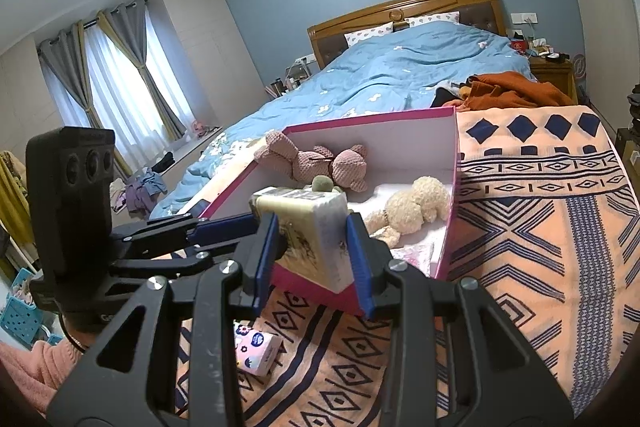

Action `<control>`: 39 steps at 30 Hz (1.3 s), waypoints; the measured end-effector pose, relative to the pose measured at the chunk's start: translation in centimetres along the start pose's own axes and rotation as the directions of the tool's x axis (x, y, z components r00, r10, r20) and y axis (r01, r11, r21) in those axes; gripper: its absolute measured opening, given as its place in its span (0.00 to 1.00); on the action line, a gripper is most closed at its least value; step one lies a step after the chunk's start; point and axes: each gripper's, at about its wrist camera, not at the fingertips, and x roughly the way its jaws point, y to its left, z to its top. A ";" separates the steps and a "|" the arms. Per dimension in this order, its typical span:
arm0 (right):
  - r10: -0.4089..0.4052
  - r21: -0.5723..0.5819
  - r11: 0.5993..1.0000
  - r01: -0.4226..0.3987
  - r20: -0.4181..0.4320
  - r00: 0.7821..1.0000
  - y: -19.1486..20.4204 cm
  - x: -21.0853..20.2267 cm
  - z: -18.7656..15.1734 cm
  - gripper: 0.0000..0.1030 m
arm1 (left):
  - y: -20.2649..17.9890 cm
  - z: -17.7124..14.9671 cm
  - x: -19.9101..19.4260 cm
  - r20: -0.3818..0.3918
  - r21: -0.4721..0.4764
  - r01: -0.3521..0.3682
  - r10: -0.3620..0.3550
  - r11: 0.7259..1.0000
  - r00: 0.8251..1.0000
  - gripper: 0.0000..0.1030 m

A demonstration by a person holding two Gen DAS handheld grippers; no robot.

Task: Organize objects
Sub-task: 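Lift the yellow tissue pack with the left gripper over the box, then lower the tissue pack into the box and open the left gripper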

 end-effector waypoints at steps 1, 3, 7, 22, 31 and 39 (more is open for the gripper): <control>-0.002 0.000 1.000 0.002 0.001 1.000 0.0 0.0 0.1 0.37 | 0.0 0.1 0.0 0.001 0.001 -0.001 0.001 1.000 1.000 0.34; -0.003 0.001 1.000 0.003 0.004 1.000 -0.1 0.0 0.2 0.37 | 0.0 0.2 0.2 0.001 0.001 -0.003 0.003 1.000 1.000 0.34; -0.005 0.003 1.000 0.005 0.005 1.000 -0.3 0.3 0.5 0.37 | -0.1 0.4 0.3 -0.002 0.002 -0.008 0.008 1.000 1.000 0.34; -0.030 0.042 0.999 0.031 -0.021 0.999 -2.1 1.8 0.7 0.37 | 0.1 1.1 2.7 -0.037 0.007 -0.024 0.024 1.000 0.999 0.34; -0.046 0.066 0.997 0.049 -0.045 0.998 -3.3 2.8 0.4 0.37 | 0.6 0.9 4.5 -0.069 -0.009 -0.026 0.026 1.000 0.997 0.34; -0.063 0.078 0.995 0.067 -0.058 0.996 -3.8 3.5 0.3 0.37 | 0.6 0.9 5.6 -0.087 -0.009 -0.032 0.031 0.999 0.996 0.34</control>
